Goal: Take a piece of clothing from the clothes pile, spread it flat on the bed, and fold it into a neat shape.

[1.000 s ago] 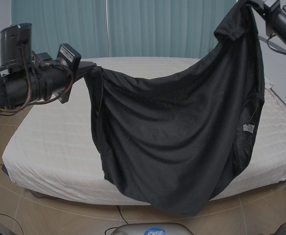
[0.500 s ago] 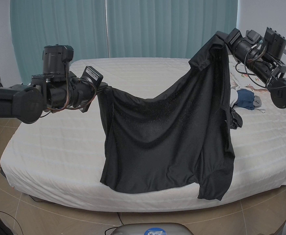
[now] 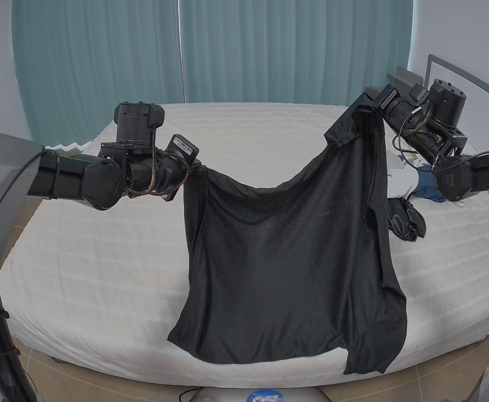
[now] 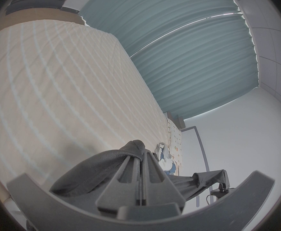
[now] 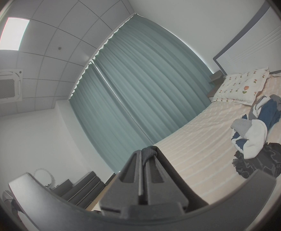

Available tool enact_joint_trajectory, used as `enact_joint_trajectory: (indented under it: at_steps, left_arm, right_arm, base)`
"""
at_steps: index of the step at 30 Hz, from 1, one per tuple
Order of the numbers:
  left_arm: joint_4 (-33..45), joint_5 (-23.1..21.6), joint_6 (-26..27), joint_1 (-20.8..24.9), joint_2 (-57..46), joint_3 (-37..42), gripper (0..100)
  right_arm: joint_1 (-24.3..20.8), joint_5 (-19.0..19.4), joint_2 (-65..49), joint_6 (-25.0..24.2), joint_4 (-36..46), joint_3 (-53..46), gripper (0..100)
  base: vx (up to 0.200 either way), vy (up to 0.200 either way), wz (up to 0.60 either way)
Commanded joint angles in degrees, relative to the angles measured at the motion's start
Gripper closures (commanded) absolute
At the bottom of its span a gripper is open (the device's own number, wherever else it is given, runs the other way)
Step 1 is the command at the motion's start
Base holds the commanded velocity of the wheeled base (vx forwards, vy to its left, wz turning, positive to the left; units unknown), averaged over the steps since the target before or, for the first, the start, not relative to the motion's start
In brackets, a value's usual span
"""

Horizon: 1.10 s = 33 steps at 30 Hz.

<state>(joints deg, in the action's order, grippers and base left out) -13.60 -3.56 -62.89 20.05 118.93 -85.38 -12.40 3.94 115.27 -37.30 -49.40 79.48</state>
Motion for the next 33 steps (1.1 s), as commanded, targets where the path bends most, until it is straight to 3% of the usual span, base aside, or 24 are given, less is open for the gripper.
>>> enact_joint_trajectory:
  at_steps: [1,14,15,18,24,28,33]
  left_arm:
    - [0.1,-0.1,0.0,-0.8,5.7,-3.8,100]
    - [-0.7,-0.1,-0.3,-1.2,17.4,-10.3,100]
    - [-1.0,0.0,-0.3,-1.2,17.9,-10.6,0]
    - [-3.5,0.0,-0.5,-1.2,21.1,-12.2,0]
    - [-5.2,2.9,-0.3,-1.2,27.7,-16.9,0]
    - [-5.1,4.4,-0.2,-2.2,28.3,-17.3,0]
    - [-4.7,4.6,0.0,-4.1,26.9,-15.5,0]
  right_arm:
    - [1.0,-1.0,4.5,0.0,-1.4,-0.6,100]
    - [0.7,-6.7,21.0,0.5,-8.8,1.9,100]
    - [0.7,-6.8,21.4,0.5,-8.8,2.3,0]
    - [1.1,-6.8,24.9,0.8,-8.7,4.0,0]
    - [3.1,-8.2,31.5,6.1,-5.4,5.1,0]
    - [4.4,-10.1,33.5,9.7,-2.3,4.4,0]
    - [5.8,-9.8,33.0,14.9,-1.8,0.9,0]
  base:
    - [0.200,0.000,0.00]
    - [0.000,0.000,0.00]
    - [0.000,0.000,0.00]
    - [0.000,0.000,0.00]
    - [0.000,0.000,0.00]
    - [0.000,0.000,0.00]
    - [0.000,0.000,0.00]
